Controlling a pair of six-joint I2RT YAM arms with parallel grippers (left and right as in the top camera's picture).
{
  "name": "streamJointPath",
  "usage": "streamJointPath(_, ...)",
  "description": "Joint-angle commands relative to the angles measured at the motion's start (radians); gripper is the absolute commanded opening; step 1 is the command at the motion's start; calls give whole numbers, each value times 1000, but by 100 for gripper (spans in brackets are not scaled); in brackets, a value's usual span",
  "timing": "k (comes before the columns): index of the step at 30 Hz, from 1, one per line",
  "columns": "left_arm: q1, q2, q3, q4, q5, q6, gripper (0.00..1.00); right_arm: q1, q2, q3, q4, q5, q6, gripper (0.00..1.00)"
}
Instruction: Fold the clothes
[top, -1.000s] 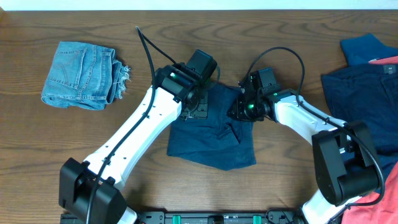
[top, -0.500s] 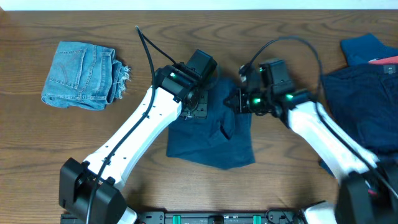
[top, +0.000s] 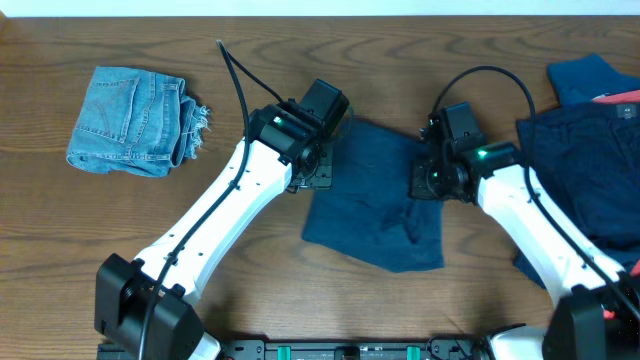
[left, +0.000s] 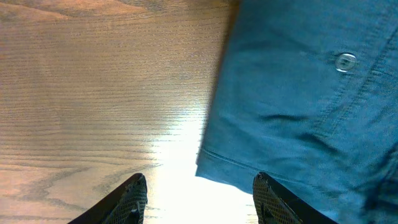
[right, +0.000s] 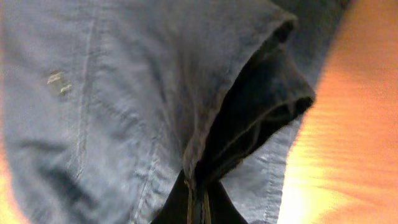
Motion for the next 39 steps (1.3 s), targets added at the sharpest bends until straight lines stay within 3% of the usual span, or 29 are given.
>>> streamJointPath(1,5,-18,11,-3,-14,13,57,-55,19,-2,-44,155,111,1)
streamJointPath(8,5,-18,10,3,-14,13,57,-127,27,-17,-89,158,122,2)
streamJointPath(14,5,-18,10,3,-14,13,57,-168,66,-30,-111,211,213,25)
streamJointPath(17,5,-18,10,3,-14,13,57,-218,66,-30,-88,172,210,29)
streamJointPath(20,5,-18,10,3,-14,13,57,-282,66,-30,-72,33,107,26)
streamJointPath(22,5,-18,10,3,-14,13,57,-318,63,-30,-55,-150,-61,27)
streamJointPath(24,5,-18,10,3,-14,13,61,-333,60,-30,-50,-389,-266,36)
streamJointPath(26,5,-18,10,4,-14,13,62,-330,60,-30,-83,-507,-341,43)
streamJointPath(29,5,-18,10,4,-14,13,62,-305,60,-30,-190,-501,-340,50)
streamJointPath(32,5,-18,10,4,-14,13,62,-261,60,-32,-298,-369,-294,58)
streamJointPath(35,5,-18,10,4,-14,13,62,-219,60,-45,-349,-183,-153,59)
streamJointPath(36,5,-18,10,3,-14,13,62,-209,60,-51,-345,-180,-143,54)
streamJointPath(39,5,-18,10,4,-14,13,62,-182,60,-64,-280,-299,-187,19)
